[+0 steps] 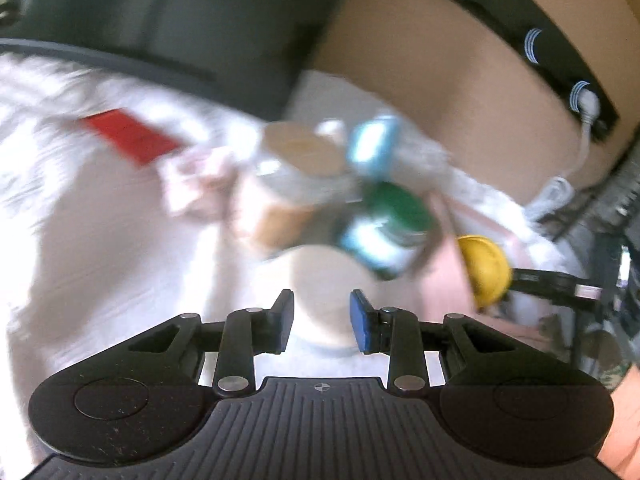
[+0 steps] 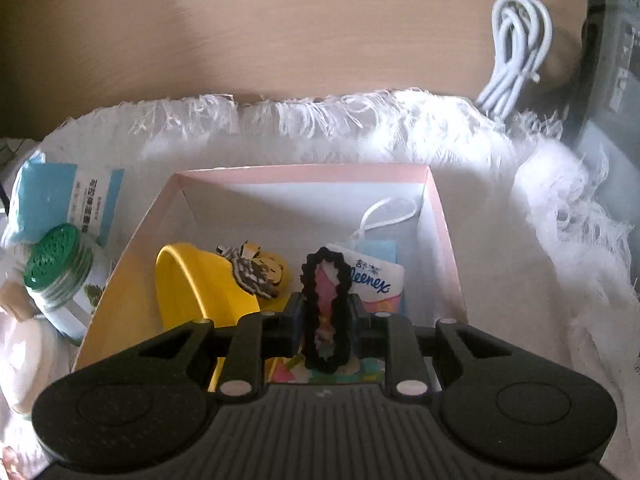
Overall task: Organize soft objects
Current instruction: 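Carry tissue pack and hair tie into the pink box and open both tools, then reach the left tool to the pink ribbon bow and grasp it, then grasp the red card with the right tool while the left tool holds the bow, then carry the bow and red card into the pink box and open both tools, then grasp the crumpled pink tissue with the left tool, then lift the pink tissue with the left tool while the right tool grasps the round beige soap box, then carry the tissue and soap box into the pink box and open both tools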
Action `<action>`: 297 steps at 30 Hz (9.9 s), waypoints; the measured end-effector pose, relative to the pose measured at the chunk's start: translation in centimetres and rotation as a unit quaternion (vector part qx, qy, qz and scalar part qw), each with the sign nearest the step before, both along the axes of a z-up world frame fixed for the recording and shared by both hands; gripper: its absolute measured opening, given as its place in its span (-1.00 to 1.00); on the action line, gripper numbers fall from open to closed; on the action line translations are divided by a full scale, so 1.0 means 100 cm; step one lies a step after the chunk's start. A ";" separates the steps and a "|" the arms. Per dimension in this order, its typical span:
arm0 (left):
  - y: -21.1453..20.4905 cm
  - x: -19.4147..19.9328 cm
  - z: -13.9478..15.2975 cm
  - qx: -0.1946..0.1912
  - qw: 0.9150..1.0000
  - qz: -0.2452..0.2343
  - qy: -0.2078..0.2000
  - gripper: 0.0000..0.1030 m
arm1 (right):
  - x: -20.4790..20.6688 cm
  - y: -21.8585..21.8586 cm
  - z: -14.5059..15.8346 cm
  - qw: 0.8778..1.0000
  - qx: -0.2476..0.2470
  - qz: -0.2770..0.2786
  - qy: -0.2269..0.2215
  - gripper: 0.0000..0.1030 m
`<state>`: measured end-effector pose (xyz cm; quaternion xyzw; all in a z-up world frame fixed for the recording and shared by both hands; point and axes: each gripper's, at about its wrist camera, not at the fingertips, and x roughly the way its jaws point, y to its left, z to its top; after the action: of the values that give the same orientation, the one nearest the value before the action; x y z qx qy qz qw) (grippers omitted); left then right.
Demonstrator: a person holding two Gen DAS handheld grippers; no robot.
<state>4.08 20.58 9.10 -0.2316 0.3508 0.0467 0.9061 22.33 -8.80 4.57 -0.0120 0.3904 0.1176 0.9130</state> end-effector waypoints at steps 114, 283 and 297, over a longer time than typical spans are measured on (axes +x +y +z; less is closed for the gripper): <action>0.160 -0.073 0.063 0.048 0.988 0.145 0.013 -0.67 | -0.155 0.303 0.103 0.885 -0.141 0.345 -0.280 -0.92; 0.088 -0.016 -0.021 0.012 0.998 -0.063 0.010 -0.66 | -0.098 0.182 -0.028 0.991 0.070 0.112 0.008 0.97; 0.081 -0.016 -0.034 -0.008 0.997 -0.068 0.028 -0.66 | -0.147 0.203 0.007 0.971 0.088 0.217 -0.039 -0.15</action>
<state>2.44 28.65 5.69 -0.2127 0.3911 -0.0112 0.8953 7.62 11.51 5.25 -0.0204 0.3303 0.3466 0.8777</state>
